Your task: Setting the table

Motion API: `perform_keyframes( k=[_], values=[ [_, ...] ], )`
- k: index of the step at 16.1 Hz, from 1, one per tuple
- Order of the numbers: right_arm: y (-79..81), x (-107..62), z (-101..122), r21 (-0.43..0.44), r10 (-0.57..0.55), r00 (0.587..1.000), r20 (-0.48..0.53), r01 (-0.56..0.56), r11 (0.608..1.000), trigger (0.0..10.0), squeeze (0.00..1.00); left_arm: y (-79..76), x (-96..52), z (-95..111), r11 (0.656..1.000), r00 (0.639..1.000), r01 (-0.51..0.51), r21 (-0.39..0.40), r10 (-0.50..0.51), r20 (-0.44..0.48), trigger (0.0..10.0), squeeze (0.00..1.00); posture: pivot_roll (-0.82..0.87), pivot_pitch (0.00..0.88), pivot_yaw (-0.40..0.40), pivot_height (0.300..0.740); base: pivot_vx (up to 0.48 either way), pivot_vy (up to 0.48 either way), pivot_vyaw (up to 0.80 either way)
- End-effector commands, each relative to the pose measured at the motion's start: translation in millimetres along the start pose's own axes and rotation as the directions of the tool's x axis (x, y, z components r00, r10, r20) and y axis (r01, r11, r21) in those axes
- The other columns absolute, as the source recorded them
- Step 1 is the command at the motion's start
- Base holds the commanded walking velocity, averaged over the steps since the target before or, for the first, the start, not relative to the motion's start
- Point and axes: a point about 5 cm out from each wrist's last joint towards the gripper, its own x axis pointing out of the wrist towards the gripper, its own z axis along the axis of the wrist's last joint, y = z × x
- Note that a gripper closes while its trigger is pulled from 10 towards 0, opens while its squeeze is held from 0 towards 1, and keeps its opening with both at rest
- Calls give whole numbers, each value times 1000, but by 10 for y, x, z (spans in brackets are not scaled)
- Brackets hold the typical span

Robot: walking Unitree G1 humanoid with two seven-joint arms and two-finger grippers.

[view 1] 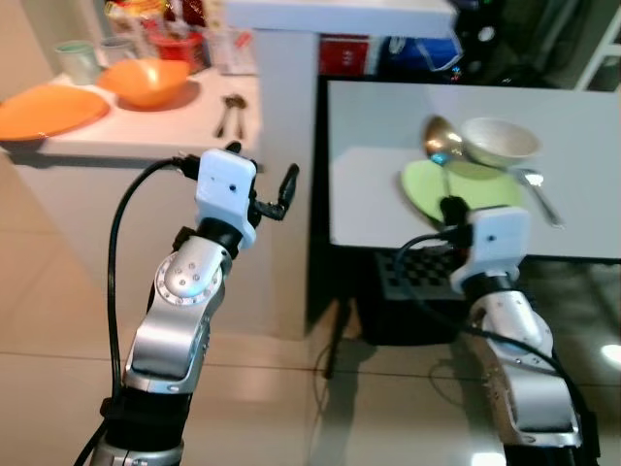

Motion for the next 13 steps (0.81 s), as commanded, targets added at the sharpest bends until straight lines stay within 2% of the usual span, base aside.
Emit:
perform_keyframes(
  k=[1, 3, 5, 8, 10, 13],
  values=[
    [33, 51, -20, 34, 16, 998, -65, -14, 999, 10000, 0, 118, -3, -80, 998, 996, -65, 8, 65, -62, 10000, 0, 4, 0, 16, 740, 0, 0, 0],
    [49, 84, -27, 23, 50, 991, -124, -47, 999, 10000, 0, 125, 2, -57, 998, 997, -65, 6, 66, -41, 10000, 0, 3, 0, 16, 740, 0, 0, 0],
    [103, 110, -15, 59, 94, 979, -179, -85, 995, 10000, 0, 99, 3, -55, 999, 998, -46, -2, 46, -39, 10000, 0, 3, 0, 14, 740, 0, 0, 0],
    [158, 128, -13, 91, 138, 969, -205, -122, 988, 10000, 0, 104, 0, -47, 999, 998, -42, -5, 41, -37, 10000, 0, 2, 0, 13, 740, 0, 0, 0],
    [192, 146, -5, 108, 178, 950, -257, -155, 982, 10000, 0, 134, -3, -51, 999, 998, -45, -5, 45, -41, 10000, 0, 5, 0, 13, 740, 296, 0, 0],
    [218, 158, -17, 120, 198, 939, -281, -170, 978, 10000, 0, 152, -13, -56, 999, 998, -45, -3, 45, -45, 10000, 0, 5, 0, 13, 740, 369, 0, 0]
  ],
)
